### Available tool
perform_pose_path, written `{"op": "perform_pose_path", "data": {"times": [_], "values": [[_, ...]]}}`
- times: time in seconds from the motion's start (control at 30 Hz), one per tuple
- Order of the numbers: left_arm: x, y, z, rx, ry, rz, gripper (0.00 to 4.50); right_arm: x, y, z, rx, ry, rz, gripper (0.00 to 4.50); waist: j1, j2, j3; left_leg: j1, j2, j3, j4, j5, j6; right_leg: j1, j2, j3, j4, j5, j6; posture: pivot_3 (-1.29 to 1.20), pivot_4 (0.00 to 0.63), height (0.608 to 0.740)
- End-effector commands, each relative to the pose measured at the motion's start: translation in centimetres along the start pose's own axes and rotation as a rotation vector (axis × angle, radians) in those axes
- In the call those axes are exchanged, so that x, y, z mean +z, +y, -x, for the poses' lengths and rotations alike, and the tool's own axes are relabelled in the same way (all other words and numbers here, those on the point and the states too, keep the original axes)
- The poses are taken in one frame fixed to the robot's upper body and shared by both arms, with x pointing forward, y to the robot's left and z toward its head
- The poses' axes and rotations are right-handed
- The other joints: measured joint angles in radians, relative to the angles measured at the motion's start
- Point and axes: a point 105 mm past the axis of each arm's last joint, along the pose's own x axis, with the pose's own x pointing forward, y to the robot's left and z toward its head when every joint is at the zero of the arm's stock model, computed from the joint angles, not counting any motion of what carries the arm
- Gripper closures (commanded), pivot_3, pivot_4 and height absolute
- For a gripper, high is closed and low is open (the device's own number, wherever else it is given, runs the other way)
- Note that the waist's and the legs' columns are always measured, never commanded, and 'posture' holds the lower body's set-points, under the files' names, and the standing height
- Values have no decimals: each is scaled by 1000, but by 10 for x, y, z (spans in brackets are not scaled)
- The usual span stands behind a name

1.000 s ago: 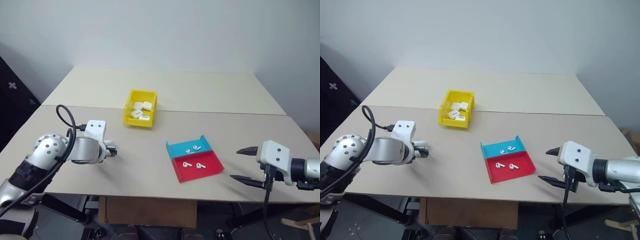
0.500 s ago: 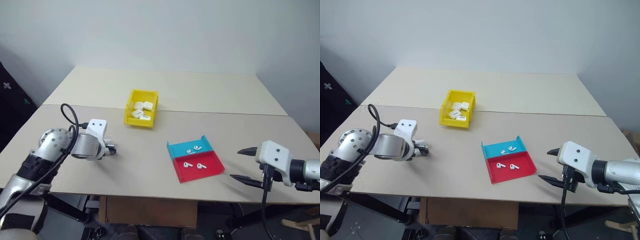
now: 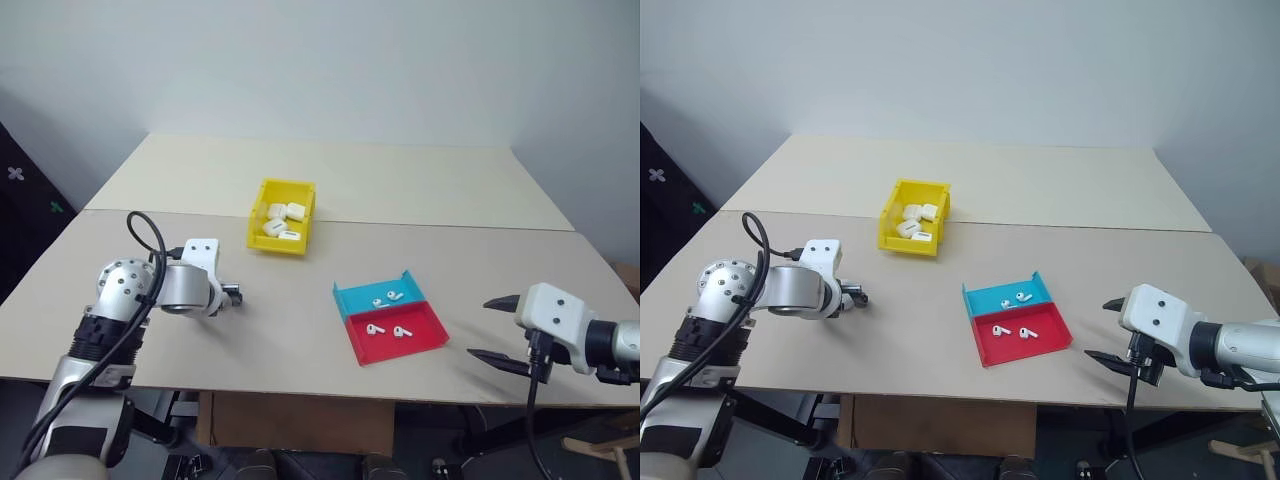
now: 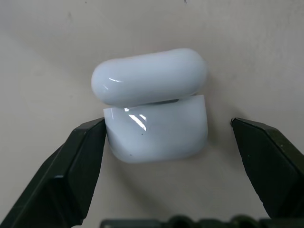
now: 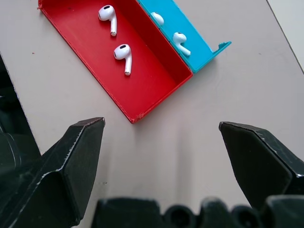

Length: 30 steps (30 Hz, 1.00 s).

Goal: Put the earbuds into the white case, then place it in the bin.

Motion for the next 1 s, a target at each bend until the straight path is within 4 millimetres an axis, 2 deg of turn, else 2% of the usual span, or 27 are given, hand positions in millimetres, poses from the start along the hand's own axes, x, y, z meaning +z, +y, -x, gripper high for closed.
{"op": "perform_pose_path", "data": {"times": [0.03,0.67,0.77,0.87,0.9,1.0], "values": [[2,2,4,3,-13,28,0,4,-5,1,-33,-10,30,25,0,0,0,0,0,0,0,0,0,0,0,0,0,0,0,0,150,740],[0,10,-2,62,-4,89,0,-2,1,-2,-21,9,30,25,0,0,0,1,0,0,0,0,-1,0,0,0,0,0,0,0,150,740],[1,12,-2,90,-18,80,567,-1,1,-2,-22,8,30,0,-1,0,0,1,0,0,0,1,-1,1,0,0,0,0,-1,0,150,740],[0,13,-3,88,-13,91,1561,-2,1,-2,-21,8,26,0,-5,0,0,1,0,0,0,1,-1,1,0,0,0,0,-1,0,150,740],[0,13,-3,87,-12,91,1736,-2,1,-2,-21,8,26,0,-5,0,0,1,0,0,0,1,-1,1,0,0,0,0,-1,0,150,740],[-1,12,-4,82,-10,96,1736,-2,1,-2,-21,10,25,0,-5,0,0,1,0,0,0,1,-1,1,0,0,0,0,-1,0,150,740]]}}
